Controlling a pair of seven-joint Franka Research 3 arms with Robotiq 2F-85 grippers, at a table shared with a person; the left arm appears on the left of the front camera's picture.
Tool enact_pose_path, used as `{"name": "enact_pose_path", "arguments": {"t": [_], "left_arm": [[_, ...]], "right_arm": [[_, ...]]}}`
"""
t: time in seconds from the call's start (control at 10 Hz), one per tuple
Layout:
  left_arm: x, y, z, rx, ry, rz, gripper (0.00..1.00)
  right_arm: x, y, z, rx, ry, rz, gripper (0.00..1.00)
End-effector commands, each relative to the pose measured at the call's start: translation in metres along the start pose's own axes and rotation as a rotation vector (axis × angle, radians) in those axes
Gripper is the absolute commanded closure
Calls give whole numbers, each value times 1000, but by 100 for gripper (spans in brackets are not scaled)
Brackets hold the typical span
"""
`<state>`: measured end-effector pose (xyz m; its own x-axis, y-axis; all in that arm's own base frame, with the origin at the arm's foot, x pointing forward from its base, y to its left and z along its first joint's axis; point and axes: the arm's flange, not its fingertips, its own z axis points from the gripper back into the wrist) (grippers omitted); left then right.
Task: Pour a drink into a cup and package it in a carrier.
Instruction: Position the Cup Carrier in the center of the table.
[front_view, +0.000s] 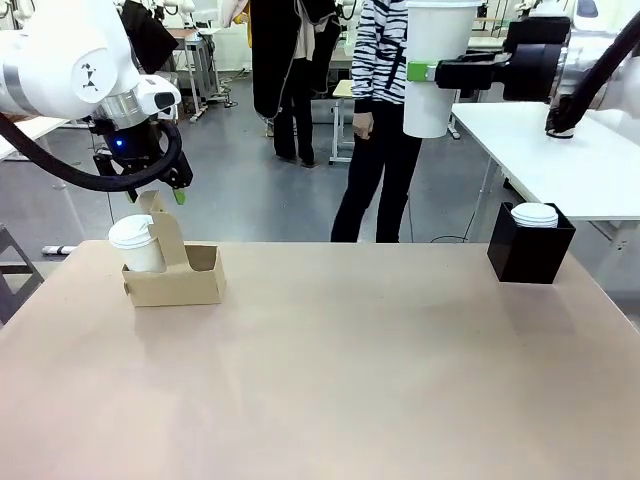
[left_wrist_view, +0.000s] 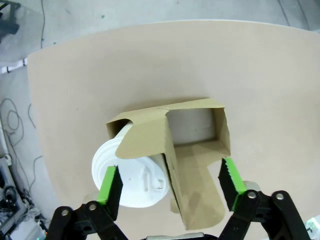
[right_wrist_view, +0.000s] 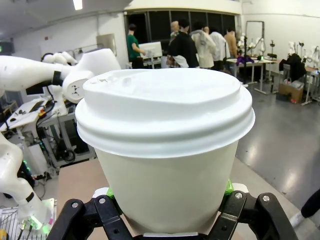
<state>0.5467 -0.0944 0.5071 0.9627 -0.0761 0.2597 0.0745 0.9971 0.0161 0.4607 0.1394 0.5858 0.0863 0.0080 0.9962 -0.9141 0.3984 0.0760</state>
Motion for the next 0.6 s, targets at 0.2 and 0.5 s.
{"name": "enact_pose_path", "arguments": {"t": [0.2,0.5], "left_arm": [[-1,2,-6,-10,7,53,64],[-3,0,-9,-4,19,69,100]], "right_arm": [[5,0,-3,5,-12,6,19],[5,0,-3,5,-12,6,19]]}}
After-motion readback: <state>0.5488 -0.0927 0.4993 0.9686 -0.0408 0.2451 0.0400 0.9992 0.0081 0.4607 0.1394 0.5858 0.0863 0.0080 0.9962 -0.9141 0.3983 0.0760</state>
